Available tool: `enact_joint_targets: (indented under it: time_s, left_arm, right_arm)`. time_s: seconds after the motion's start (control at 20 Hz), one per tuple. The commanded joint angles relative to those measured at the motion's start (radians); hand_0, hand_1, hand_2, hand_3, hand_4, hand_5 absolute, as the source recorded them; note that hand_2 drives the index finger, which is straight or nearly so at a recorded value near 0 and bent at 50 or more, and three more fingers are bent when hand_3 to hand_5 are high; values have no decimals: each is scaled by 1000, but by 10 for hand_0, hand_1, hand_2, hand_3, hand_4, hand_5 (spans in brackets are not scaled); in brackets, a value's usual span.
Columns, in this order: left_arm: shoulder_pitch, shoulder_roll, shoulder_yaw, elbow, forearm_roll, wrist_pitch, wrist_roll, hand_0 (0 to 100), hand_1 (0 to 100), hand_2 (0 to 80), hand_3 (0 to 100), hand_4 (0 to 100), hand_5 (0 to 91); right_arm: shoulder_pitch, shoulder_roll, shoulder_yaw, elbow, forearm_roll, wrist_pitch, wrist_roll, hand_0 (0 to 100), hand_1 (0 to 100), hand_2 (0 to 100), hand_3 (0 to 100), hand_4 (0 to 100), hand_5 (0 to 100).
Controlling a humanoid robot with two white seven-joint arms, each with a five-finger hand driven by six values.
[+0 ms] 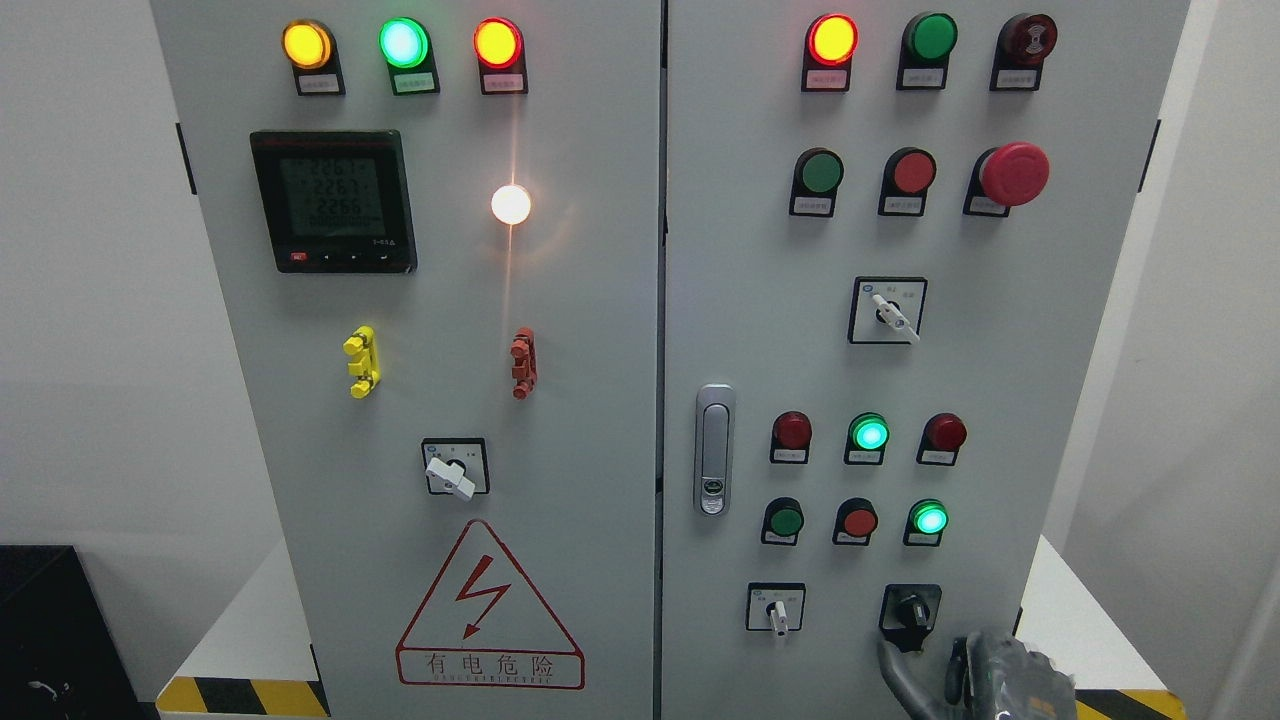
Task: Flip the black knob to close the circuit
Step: 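Raise the right hand up to the black rotary knob at the cabinet bottom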
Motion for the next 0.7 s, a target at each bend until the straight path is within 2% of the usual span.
enact_joint_targets:
  time_s: [0.0, 0.65]
  left_arm:
    - [23, 0, 0, -29, 0, 1, -1, 120, 556, 0, 0, 0, 0]
    - [23, 0, 0, -29, 0, 1, -1, 120, 556, 0, 0, 0, 0]
  right_arm:
    - [-11, -1, -20, 8, 2, -1, 0, 0, 0, 877, 1000, 964, 1000]
    - [-11, -20, -41, 13, 0, -1, 0, 0, 0, 872, 1000, 962, 1000]
